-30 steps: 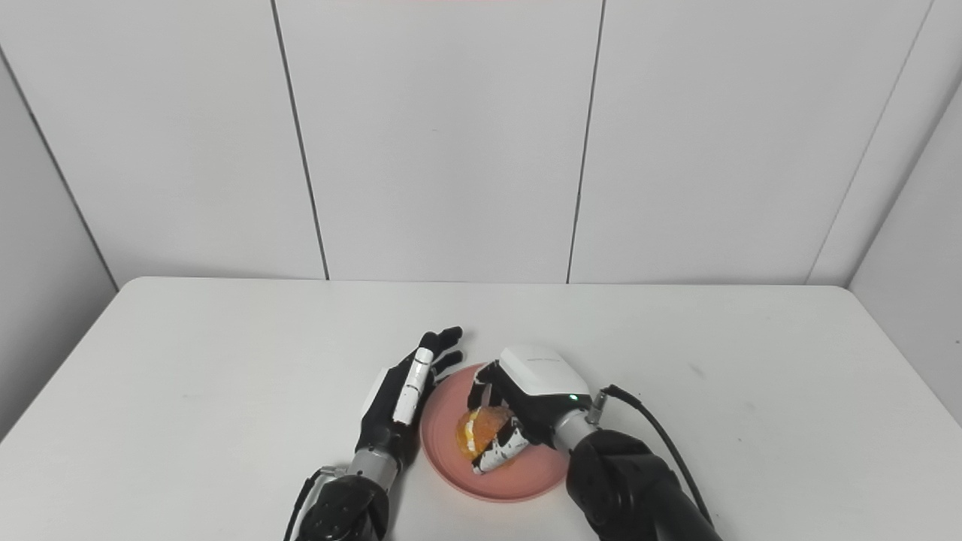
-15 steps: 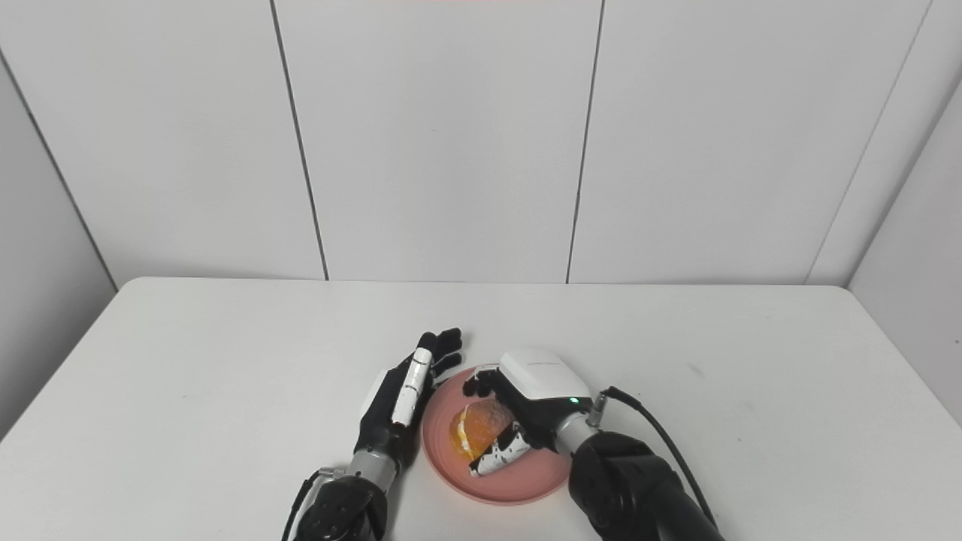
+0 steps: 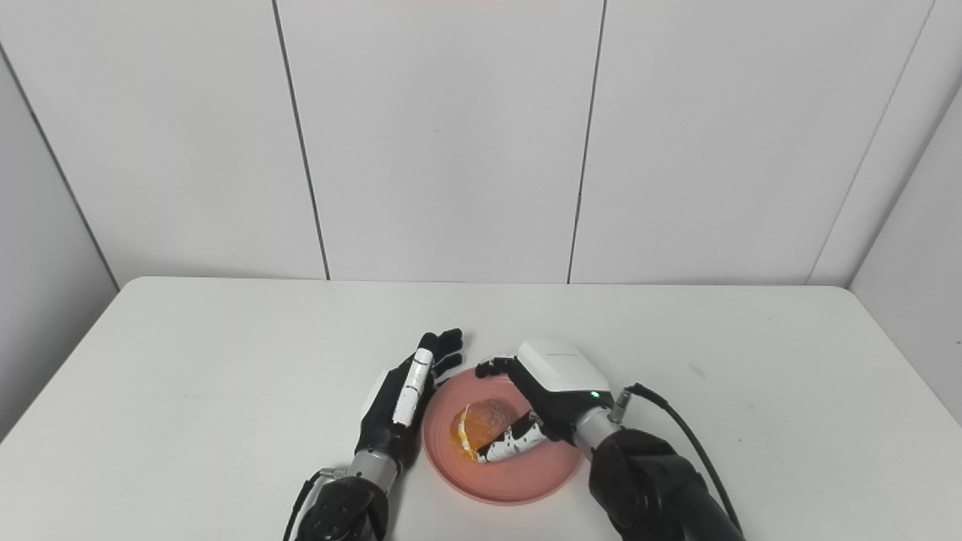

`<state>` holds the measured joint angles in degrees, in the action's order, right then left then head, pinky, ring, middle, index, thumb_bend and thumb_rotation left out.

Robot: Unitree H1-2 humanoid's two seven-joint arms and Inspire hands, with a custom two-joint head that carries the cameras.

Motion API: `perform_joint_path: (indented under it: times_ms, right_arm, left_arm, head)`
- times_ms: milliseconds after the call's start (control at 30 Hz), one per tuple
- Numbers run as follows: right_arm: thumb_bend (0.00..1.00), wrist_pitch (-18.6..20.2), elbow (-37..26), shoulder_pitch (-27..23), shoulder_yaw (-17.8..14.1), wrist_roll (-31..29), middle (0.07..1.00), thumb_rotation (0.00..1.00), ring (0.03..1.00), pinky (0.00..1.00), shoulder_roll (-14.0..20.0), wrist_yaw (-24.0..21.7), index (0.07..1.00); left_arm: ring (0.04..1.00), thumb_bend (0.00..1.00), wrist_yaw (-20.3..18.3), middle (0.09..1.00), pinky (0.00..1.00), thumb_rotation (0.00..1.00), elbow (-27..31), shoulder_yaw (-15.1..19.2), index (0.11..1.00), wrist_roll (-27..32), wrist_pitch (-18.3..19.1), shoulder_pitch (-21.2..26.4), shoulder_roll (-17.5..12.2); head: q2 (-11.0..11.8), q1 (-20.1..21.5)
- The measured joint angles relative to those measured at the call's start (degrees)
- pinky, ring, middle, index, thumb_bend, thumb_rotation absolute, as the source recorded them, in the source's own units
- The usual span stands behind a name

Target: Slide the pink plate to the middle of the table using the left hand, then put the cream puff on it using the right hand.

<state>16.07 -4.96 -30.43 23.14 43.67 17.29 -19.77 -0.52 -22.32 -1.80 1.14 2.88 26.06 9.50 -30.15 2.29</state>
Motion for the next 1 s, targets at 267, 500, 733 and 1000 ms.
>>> perform_joint_path:
  times_ms: [267, 500, 733, 1000]
  right_arm:
    - [0.95, -6.6, 0.8, 4.5, -8.1, -9.1, 0.754, 0.49, 0.706, 0.60, -4.6, 10.9, 0.715]
    - [0.78, -6.3, 5.2, 7.8, -24.1, -30.9, 0.806, 0.84, 0.778, 0.71, -14.8, 15.1, 0.767]
    - [0.85, -6.3, 10.2, 10.0, -30.3, -42.4, 0.879, 0.98, 0.871, 0.83, -19.5, 18.3, 0.849]
    - [0.85, -7.9, 12.5, 10.5, -30.9, -45.8, 0.912, 1.00, 0.912, 0.92, -20.7, 21.2, 0.875]
  left_arm:
    - [0.929, 0.75, 1.6, 0.950, 0.92, 0.95, -0.9, 0.2, 0.943, -0.3, -3.6, -0.7, 0.8]
    - [0.966, 0.71, 7.5, 0.968, 1.00, 1.00, -3.1, -0.5, 0.981, -5.5, -9.5, -1.2, 1.9]
    - [1.000, 0.64, 10.7, 1.000, 1.00, 1.00, -3.4, -0.6, 1.000, -8.0, -11.0, -1.7, 3.0]
    - [1.000, 0.65, 10.8, 1.000, 1.00, 0.99, -3.4, -0.5, 1.000, -7.6, -11.0, -1.8, 3.0]
  head:
    - [-0.1, 0.5]
    - [-0.4, 0.9]
    - [-0.5, 0.9]
    - [-0.7, 1.2]
